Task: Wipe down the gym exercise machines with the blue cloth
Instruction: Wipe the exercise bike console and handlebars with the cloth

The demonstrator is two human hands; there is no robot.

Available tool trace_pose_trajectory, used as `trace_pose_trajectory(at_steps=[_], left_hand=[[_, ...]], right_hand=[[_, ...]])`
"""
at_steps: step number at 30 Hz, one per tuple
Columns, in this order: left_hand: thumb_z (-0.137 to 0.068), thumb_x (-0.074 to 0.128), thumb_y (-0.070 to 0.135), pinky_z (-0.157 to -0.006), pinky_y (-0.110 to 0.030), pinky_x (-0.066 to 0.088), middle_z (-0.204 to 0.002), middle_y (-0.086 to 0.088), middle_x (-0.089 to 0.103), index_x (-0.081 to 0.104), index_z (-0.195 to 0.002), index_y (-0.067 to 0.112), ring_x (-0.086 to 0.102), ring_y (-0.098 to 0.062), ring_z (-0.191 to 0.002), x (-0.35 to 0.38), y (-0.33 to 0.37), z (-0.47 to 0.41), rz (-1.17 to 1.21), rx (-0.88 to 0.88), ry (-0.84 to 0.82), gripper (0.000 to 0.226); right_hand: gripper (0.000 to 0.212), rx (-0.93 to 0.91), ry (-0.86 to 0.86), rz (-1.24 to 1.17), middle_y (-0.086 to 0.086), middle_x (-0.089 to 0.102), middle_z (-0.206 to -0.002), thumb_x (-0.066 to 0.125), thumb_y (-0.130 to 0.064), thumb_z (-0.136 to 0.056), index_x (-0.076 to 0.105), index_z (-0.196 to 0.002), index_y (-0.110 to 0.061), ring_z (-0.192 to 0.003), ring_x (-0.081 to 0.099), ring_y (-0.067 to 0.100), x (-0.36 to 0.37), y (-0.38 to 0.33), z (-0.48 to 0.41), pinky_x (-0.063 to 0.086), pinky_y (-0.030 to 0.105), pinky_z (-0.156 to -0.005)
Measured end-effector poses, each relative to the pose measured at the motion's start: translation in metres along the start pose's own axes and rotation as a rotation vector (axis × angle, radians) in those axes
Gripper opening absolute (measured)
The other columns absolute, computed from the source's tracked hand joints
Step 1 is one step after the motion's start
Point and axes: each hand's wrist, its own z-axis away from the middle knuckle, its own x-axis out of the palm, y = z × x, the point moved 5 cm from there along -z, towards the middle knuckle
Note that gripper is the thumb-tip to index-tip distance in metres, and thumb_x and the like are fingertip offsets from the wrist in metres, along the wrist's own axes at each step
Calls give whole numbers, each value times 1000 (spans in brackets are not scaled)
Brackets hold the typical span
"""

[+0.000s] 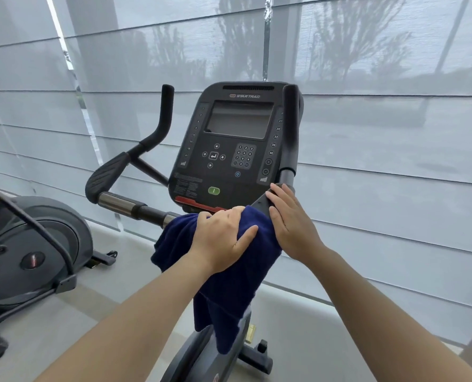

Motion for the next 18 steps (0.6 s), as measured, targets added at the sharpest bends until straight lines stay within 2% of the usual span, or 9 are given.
trace_pose_trajectory(at_steps=[3,6,11,15,18], left_hand=[[-92,23,52,-82,-38,33,-101,5,65,50,-112,21,59,-17,-94,2,-2,0,26,-44,43,47],[-95,29,41,-79,-34,26,-99,7,59,51,-106,23,54,-16,-93,3,-1,0,90,-115,97,30],[-98,25,33,-86,-38,29,-103,7,52,49,-113,26,48,-14,-97,4,3,0,97,-161,102,29],[-98,24,33,-87,-40,29,-102,9,50,48,-105,27,47,-13,-96,2,4,-5,91,-225,81,25],[-98,26,33,-86,-43,30,-100,9,50,47,-100,26,48,-15,-98,0,5,-14,92,-284,72,23]], right_hand=[[40,25,13,-21,-1,28,-153,32,-16,-100,40,-139,-10,-144,10,11,0,-2,1,7,20,-114],[38,68,62,-74,-2,35,-150,32,-15,-100,45,-136,-11,-142,18,9,-5,-3,3,11,14,-110],[36,72,93,-80,-2,48,-141,35,-13,-99,53,-130,-13,-135,34,9,-18,2,6,14,0,-100],[33,38,144,-90,1,56,-133,39,-12,-98,58,-124,-12,-125,47,11,-31,13,-4,24,6,-100],[32,33,191,-129,3,60,-128,40,-10,-97,60,-121,-11,-121,51,14,-40,29,-15,26,8,-97]])
